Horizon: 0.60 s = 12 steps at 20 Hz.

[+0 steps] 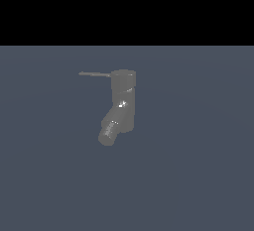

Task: Turn on the faucet by rotating a designated handle.

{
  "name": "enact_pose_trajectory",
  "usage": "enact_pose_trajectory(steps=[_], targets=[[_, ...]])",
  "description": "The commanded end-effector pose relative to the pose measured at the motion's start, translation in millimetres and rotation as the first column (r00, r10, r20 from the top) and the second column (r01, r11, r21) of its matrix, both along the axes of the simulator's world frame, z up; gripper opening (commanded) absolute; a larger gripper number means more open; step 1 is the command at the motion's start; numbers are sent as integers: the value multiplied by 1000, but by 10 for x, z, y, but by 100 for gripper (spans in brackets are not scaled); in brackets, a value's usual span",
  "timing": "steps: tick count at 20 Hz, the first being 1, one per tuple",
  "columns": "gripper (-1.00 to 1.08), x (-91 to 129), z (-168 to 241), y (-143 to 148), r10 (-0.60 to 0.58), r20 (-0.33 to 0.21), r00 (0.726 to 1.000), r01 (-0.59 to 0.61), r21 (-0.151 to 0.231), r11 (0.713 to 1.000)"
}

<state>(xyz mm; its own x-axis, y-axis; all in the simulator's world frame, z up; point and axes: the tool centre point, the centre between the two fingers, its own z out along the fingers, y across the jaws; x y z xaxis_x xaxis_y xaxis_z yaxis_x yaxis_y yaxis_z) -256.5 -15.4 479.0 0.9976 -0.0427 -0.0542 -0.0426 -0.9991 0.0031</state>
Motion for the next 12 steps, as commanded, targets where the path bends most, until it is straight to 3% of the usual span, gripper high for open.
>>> enact_pose_trajectory(steps=[1,12], targets=[[-100,0,0,0,0,0,1000,0,0,1000],[-100,17,-21,-107,-33,-25,999,34,37,999]])
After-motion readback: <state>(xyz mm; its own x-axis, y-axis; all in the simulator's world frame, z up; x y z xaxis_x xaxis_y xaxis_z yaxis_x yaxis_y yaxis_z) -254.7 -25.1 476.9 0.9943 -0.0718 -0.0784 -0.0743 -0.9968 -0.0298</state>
